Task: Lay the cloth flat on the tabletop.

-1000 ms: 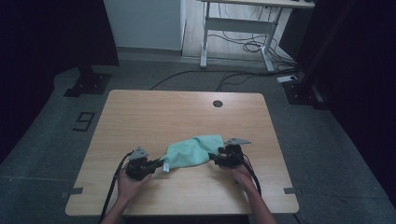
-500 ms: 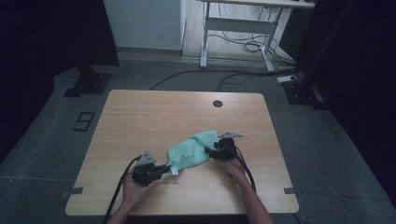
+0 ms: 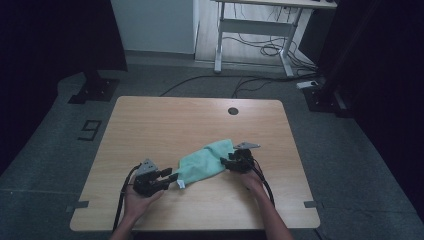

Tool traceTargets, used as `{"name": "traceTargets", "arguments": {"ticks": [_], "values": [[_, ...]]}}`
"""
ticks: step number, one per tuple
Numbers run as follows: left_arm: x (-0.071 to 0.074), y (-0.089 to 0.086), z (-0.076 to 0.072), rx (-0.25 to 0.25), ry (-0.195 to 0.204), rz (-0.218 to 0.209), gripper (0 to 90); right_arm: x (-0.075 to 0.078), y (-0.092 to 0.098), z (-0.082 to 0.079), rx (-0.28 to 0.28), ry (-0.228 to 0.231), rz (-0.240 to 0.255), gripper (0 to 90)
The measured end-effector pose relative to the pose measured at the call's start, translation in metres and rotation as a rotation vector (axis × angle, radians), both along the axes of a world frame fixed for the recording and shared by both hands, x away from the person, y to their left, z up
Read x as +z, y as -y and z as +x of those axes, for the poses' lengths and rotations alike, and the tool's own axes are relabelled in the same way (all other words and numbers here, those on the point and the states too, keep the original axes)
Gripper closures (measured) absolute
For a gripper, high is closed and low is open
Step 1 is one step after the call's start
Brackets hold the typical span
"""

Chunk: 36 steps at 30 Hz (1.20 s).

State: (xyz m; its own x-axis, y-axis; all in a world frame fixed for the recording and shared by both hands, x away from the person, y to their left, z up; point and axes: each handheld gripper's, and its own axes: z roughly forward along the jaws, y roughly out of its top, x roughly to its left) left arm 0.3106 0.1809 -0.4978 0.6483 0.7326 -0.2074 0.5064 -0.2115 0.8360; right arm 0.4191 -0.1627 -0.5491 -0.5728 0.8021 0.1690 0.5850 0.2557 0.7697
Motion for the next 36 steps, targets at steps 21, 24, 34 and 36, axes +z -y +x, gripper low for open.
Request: {"name": "traceTargets", "arguments": {"ticks": [21,24,34,36], "values": [[-0.018,0.045,0.086,-0.02,-0.097,0.086,49.6,0.0,0.004,0.0,0.017,-0.004,0.007,50.4],[-0.025,0.048,0.091,-0.02,-0.115,0.1,49.9,0.001,0.005,-0.001,0.014,-0.005,0.007,50.1],[-0.039,0.054,0.09,-0.045,-0.167,0.143,68.9,0.001,0.006,-0.002,0.001,-0.006,0.011,47.1],[-0.041,0.056,0.086,-0.051,-0.169,0.146,75.2,0.003,0.007,-0.003,-0.005,-0.003,0.012,44.4]]}}
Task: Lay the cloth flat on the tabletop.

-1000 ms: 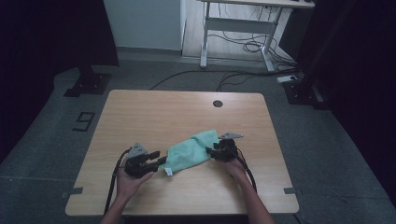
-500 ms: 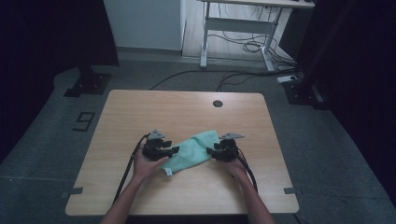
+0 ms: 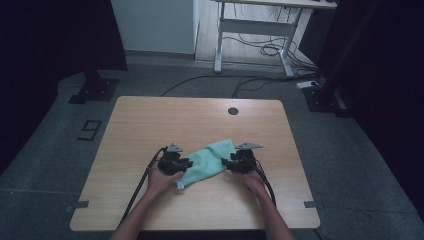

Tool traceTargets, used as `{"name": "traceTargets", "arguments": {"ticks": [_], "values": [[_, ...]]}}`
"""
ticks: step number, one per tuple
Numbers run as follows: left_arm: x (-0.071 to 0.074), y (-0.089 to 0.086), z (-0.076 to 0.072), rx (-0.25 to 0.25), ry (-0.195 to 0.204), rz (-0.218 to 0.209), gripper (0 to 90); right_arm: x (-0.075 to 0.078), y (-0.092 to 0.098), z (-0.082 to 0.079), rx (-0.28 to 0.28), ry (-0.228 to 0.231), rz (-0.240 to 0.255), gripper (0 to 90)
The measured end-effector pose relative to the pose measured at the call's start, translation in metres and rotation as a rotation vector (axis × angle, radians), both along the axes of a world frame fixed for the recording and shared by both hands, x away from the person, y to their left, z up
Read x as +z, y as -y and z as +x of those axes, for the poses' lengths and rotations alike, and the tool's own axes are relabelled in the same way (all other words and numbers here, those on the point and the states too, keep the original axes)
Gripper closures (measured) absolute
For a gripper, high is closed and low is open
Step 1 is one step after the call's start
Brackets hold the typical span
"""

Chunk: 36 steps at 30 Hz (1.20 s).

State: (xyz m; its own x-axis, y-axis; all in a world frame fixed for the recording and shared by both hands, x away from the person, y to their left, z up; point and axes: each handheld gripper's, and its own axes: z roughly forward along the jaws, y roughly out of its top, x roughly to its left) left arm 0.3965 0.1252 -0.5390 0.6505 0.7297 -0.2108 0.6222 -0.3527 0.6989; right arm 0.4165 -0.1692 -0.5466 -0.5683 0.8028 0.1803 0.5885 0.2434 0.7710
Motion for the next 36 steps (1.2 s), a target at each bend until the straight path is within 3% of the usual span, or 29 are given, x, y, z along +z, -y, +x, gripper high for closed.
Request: {"name": "traceTargets", "arguments": {"ticks": [5,12,15,25,30,33,36], "values": [[0.0,0.0,-0.012,-0.004,0.022,0.0,86.0,0.006,0.006,-0.005,-0.012,0.019,-0.001,40.6],[0.002,0.0,-0.024,-0.016,0.028,-0.013,89.6,0.014,0.008,-0.01,-0.008,0.031,0.019,39.2],[-0.002,0.0,-0.026,-0.017,0.006,-0.016,89.5,0.015,0.0,-0.009,0.005,0.031,0.033,37.5],[-0.006,0.005,-0.042,-0.048,0.001,-0.018,87.8,0.015,-0.047,0.0,0.08,-0.009,0.056,35.2],[-0.005,0.003,-0.044,-0.051,-0.002,-0.026,85.6,0.007,-0.061,0.002,0.102,-0.035,0.04,35.3],[-0.003,0.001,-0.045,-0.046,0.003,-0.028,83.7,0.005,-0.065,0.002,0.116,-0.029,0.008,35.7],[0.0,-0.004,-0.045,-0.031,0.017,-0.039,79.9,0.004,-0.065,0.0,0.118,-0.01,-0.029,41.7]]}}
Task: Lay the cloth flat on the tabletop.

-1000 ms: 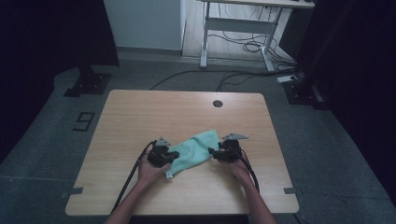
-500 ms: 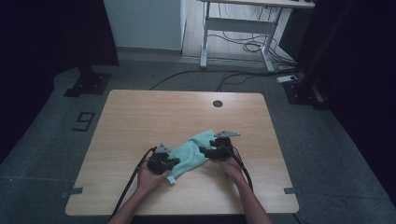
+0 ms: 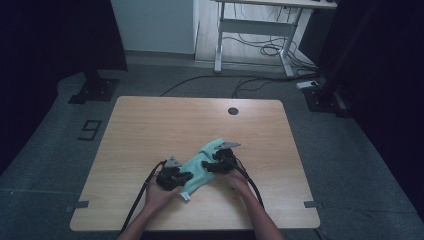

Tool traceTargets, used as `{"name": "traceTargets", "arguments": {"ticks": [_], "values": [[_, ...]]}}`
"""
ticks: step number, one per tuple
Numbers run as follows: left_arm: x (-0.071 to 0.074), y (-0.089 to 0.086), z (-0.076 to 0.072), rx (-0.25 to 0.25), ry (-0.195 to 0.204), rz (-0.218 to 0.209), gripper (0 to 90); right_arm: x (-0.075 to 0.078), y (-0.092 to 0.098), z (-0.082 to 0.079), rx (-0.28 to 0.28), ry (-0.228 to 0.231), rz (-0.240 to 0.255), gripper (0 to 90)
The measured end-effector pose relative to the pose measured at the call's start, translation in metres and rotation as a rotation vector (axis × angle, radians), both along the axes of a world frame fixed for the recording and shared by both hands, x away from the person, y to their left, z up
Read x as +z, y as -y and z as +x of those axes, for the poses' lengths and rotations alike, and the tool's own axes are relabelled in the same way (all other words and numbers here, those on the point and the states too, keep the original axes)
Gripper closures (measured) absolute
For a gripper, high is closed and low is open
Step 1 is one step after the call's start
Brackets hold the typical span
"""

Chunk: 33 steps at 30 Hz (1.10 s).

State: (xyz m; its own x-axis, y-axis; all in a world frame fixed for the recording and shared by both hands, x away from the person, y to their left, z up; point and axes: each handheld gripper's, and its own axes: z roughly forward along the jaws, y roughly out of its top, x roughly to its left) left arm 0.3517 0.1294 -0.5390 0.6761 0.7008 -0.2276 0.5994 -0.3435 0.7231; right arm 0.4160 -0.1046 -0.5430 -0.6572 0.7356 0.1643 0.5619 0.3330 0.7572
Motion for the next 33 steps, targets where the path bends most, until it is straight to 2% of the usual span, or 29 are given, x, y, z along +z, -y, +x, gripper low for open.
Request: {"name": "traceTargets", "arguments": {"ticks": [3,6,9,11,15,20,22,25,27,29,33], "values": [[0.005,-0.007,0.002,0.032,0.019,-0.021,74.6,-0.001,0.005,-0.001,-0.012,0.001,-0.019,49.6],[0.009,-0.012,0.008,0.066,0.041,-0.021,68.2,-0.003,0.01,-0.003,-0.005,-0.001,-0.017,52.9],[0.012,-0.013,0.016,0.094,0.056,-0.022,55.9,-0.003,0.015,-0.006,0.001,-0.003,-0.01,54.2],[0.012,-0.01,0.023,0.091,0.056,-0.015,51.5,-0.004,0.018,-0.008,0.011,-0.005,-0.005,54.2],[0.006,0.0,0.034,0.064,0.023,0.014,48.3,-0.004,0.021,-0.012,0.017,-0.007,0.004,54.0],[-0.001,0.005,0.037,0.052,0.0,0.02,52.7,-0.004,0.025,-0.016,0.024,-0.012,0.008,53.1],[-0.003,0.005,0.038,0.05,-0.008,0.024,58.4,-0.004,0.026,-0.016,0.026,-0.015,0.013,52.9],[-0.004,0.006,0.036,0.036,0.0,0.029,71.6,-0.002,0.028,-0.017,0.023,-0.02,0.018,50.3],[-0.004,0.007,0.034,0.027,0.006,0.027,79.2,0.0,0.03,-0.017,0.019,-0.008,0.021,47.9],[-0.004,0.008,0.032,0.021,0.01,0.025,83.5,0.006,0.033,-0.015,0.004,0.0,0.032,45.6],[-0.003,0.011,0.028,0.011,0.025,0.027,86.2,0.017,0.033,-0.006,-0.025,0.021,0.037,41.6]]}}
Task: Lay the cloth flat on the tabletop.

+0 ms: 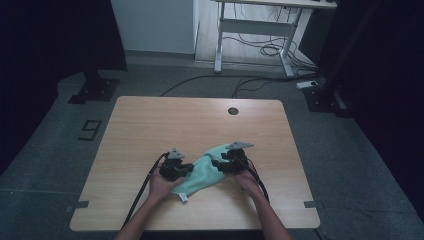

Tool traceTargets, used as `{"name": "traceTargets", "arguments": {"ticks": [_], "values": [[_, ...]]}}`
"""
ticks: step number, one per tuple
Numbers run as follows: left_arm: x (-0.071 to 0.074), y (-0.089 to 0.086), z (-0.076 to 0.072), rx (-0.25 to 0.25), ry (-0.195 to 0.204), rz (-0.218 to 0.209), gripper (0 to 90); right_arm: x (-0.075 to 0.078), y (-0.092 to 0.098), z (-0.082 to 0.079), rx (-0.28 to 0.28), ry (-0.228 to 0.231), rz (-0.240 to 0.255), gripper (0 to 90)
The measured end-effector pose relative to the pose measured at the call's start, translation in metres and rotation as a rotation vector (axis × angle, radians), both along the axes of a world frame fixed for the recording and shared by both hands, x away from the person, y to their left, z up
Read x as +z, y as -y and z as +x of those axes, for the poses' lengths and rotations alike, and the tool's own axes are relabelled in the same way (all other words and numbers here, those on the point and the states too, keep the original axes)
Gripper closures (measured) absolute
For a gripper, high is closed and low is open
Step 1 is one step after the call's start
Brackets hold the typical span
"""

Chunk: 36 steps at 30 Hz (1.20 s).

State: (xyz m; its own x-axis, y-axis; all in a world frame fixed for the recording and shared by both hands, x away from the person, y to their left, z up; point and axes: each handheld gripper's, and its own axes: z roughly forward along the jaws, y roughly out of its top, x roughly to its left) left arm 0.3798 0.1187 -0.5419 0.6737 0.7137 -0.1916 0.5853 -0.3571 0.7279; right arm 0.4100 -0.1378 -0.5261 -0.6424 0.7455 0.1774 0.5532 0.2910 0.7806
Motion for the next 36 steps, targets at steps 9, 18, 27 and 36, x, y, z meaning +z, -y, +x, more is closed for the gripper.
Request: {"name": "traceTargets", "arguments": {"ticks": [9,18,27,36], "values": [[0.001,-0.001,-0.003,-0.001,0.004,-0.005,86.4,-0.008,-0.016,0.027,-0.015,-0.034,-0.055,41.7],[0.004,-0.003,-0.007,-0.004,0.01,-0.014,86.2,-0.017,-0.023,0.033,0.009,-0.04,-0.087,75.6],[0.009,-0.011,-0.014,-0.003,0.021,-0.033,85.8,-0.001,-0.017,0.023,0.033,0.032,0.016,84.9],[0.023,-0.022,-0.022,-0.044,0.05,-0.135,77.8,0.021,-0.011,0.011,0.062,0.126,0.122,85.3]]}}
